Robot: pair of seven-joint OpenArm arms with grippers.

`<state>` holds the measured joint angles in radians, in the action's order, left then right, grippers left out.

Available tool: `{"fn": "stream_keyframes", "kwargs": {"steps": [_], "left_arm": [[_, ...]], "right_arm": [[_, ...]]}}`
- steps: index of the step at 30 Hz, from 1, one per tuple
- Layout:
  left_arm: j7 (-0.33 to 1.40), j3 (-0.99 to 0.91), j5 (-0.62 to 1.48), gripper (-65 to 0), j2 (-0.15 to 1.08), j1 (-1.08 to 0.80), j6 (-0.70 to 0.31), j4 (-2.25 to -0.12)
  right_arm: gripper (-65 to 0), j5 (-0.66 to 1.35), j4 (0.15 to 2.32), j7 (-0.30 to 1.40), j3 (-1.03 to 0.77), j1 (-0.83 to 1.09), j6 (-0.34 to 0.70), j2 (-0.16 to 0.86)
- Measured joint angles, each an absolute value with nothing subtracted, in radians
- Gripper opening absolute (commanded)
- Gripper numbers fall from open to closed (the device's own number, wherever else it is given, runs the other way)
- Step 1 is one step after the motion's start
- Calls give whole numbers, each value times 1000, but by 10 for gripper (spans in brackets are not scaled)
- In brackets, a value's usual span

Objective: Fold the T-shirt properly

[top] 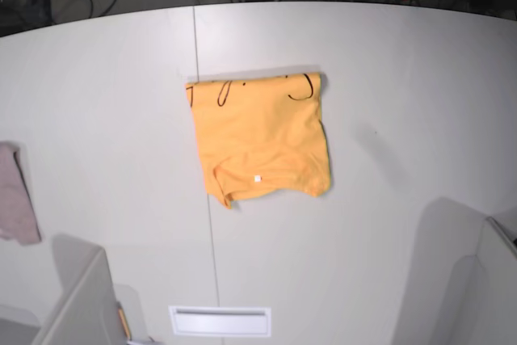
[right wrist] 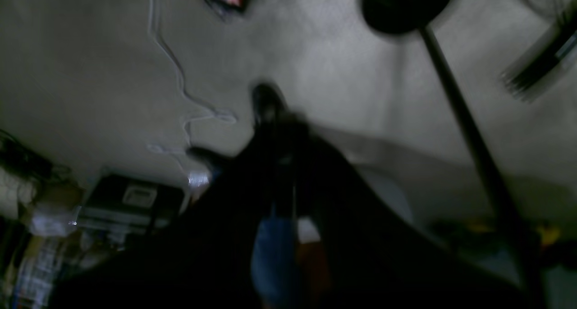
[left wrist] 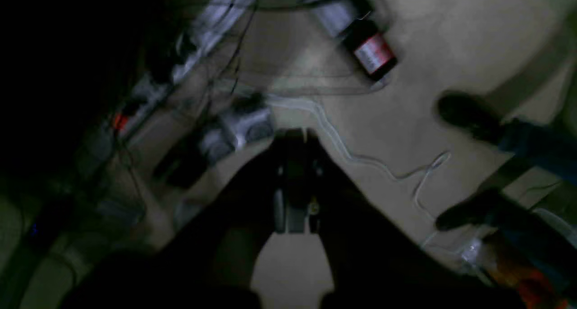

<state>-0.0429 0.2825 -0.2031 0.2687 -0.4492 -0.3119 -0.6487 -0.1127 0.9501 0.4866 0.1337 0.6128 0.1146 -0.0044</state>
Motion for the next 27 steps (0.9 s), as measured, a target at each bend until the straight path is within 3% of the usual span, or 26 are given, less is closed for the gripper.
{"fn": "stream_keyframes", "kwargs": {"steps": [4, 8, 13, 27], "left_arm": [[-292, 281, -205, -650, 202, -305, -280, -320], [-454, 281, -206, -650, 186, -183, -284, -16], [-450, 285, -205, -650, 200, -123, -275, -40], [-456, 282, -206, -650, 198, -138, -279, -140]], "right_arm": [[-650, -108, 569, 301, 138, 467, 123, -44], [-650, -107, 207, -41, 137, 353, 117, -33], [-650, -112, 30, -376, 137, 316, 113, -22], [-650, -112, 32, -365, 137, 297, 113, -17]]}}
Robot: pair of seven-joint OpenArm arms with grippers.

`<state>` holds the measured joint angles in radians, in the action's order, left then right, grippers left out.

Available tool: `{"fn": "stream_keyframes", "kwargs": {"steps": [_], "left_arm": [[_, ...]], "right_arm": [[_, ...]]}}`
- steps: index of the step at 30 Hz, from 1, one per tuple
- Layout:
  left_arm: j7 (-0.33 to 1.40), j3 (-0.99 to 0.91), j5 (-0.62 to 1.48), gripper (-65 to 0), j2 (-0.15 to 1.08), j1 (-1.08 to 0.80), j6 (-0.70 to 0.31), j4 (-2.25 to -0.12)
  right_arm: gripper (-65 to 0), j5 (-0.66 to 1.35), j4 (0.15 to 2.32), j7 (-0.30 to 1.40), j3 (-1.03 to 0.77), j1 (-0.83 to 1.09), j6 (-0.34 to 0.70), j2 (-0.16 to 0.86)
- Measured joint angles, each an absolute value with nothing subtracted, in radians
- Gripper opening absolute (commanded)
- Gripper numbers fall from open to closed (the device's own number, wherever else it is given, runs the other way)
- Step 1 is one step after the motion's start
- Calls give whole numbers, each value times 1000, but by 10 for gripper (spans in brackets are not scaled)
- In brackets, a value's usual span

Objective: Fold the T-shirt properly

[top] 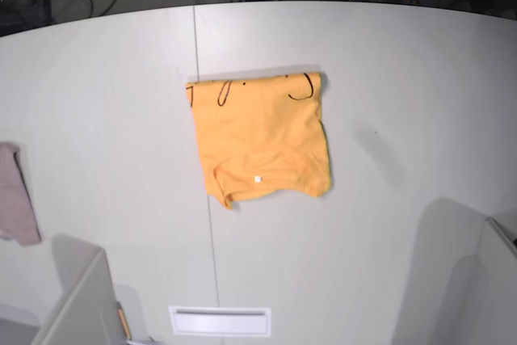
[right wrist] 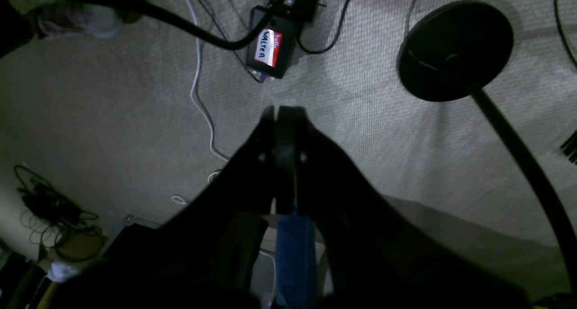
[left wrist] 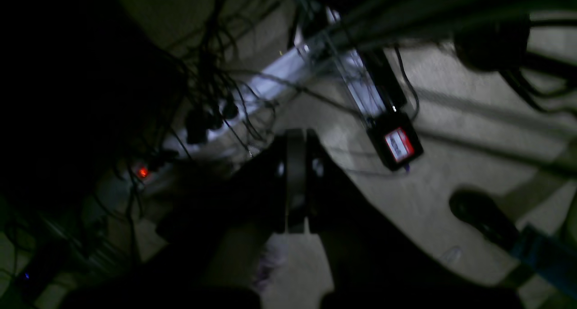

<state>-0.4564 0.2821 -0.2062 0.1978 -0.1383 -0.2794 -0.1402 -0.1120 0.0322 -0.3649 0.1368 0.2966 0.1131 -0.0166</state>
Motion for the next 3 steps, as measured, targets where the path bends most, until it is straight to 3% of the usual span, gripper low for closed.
{"fn": "stream_keyframes", "kwargs": {"steps": [3], "left_arm": [[-456, 280, -206, -650, 197, -148, -279, -140]], "right_arm": [[-650, -112, 33, -368, 137, 281, 113, -15]]}}
